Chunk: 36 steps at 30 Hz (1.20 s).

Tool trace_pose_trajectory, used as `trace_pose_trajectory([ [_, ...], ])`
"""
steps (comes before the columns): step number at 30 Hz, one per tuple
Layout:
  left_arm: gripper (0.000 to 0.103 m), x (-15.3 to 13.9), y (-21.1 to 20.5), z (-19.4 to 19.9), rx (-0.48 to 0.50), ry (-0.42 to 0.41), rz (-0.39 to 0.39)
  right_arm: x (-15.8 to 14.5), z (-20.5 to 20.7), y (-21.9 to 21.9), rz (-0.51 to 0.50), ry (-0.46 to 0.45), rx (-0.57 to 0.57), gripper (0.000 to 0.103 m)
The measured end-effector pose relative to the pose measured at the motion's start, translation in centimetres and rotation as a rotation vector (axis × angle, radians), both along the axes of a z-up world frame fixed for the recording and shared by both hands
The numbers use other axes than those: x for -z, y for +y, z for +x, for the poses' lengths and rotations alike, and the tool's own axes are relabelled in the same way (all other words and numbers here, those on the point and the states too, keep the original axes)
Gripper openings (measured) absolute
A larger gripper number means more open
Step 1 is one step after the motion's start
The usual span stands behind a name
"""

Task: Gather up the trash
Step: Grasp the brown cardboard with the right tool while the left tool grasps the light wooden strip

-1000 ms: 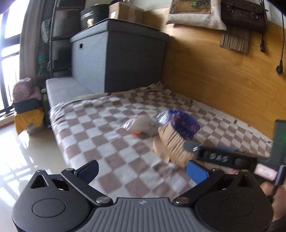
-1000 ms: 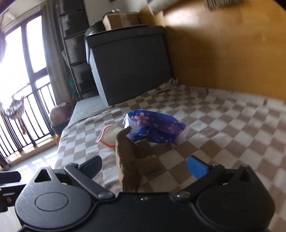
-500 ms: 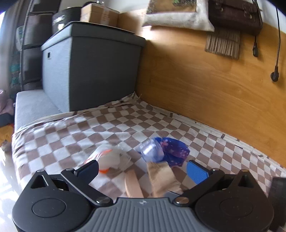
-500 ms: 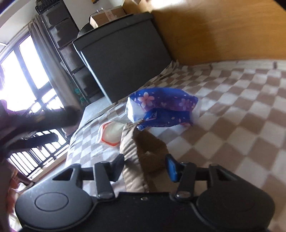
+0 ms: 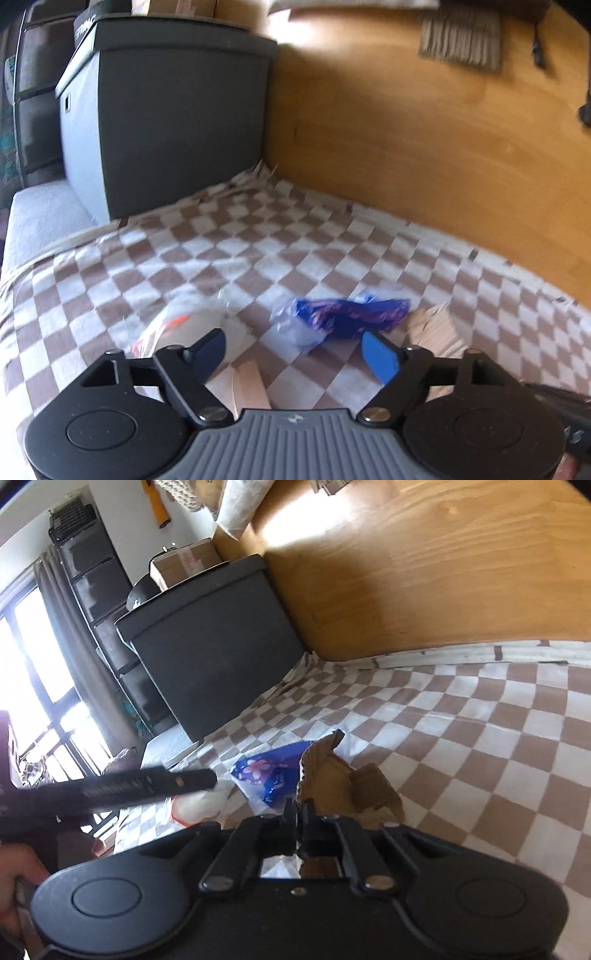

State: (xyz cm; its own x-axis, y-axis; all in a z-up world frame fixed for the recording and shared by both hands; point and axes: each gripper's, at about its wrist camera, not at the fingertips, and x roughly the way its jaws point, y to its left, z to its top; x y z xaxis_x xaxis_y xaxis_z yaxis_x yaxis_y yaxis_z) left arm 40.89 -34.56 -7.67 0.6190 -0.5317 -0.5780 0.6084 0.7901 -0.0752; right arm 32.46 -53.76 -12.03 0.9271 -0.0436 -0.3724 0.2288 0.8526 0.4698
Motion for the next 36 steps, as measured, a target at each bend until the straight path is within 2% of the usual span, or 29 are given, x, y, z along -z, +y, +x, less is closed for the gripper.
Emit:
trace_pose_trajectory([
  [3,0.075,1.6,-0.5,0.4,-0.043,0.035,0.079,0.2,0.0,-0.2,0.007,0.002,-0.004,0.003],
  [5,0.066,2.7,-0.5,0.7,-0.065,0.055,0.108,0.4,0.1,-0.2,0.005,0.009,-0.011,0.003],
  [8,0.063,4.2,-0.3,1.1,-0.095,0.071,0.148,0.7,0.2,-0.2,-0.003,0.020,-0.013,0.006],
  [11,0.060,5.4,-0.1,1.4,-0.105,0.069,0.174,0.6,0.2,0.0,-0.032,0.017,0.003,0.024],
  [13,0.060,5.6,0.1,1.3,-0.106,0.051,0.162,0.5,0.0,0.2,-0.043,-0.013,0.002,0.050],
  [14,0.060,5.7,0.1,1.3,-0.106,0.046,0.160,0.4,-0.1,0.3,-0.048,-0.030,0.000,0.070],
  [15,0.060,5.7,0.2,1.2,-0.105,0.041,0.159,0.3,-0.2,0.3,-0.055,-0.038,0.007,0.081],
  [18,0.055,5.8,0.2,1.0,-0.095,0.030,0.145,-0.1,-0.5,0.1,-0.070,-0.049,0.036,0.089],
  [24,0.033,5.6,-0.1,0.5,-0.071,0.010,0.145,-1.0,-2.1,-1.8,-0.037,-0.097,0.075,0.100],
  [27,0.031,5.5,0.1,0.3,-0.065,0.009,0.143,-0.7,-2.5,-3.1,-0.039,-0.075,0.102,0.103],
  [32,0.029,5.4,0.6,0.1,-0.060,0.022,0.130,1.6,-1.7,-4.9,0.084,-0.028,0.030,0.103],
  [34,0.028,5.3,0.8,0.0,-0.060,0.029,0.122,1.8,-1.3,-4.5,0.075,-0.033,-0.007,0.103],
  [36,0.028,5.3,1.0,-0.1,-0.063,0.040,0.111,1.9,-0.9,-3.6,0.025,-0.027,-0.050,0.103],
])
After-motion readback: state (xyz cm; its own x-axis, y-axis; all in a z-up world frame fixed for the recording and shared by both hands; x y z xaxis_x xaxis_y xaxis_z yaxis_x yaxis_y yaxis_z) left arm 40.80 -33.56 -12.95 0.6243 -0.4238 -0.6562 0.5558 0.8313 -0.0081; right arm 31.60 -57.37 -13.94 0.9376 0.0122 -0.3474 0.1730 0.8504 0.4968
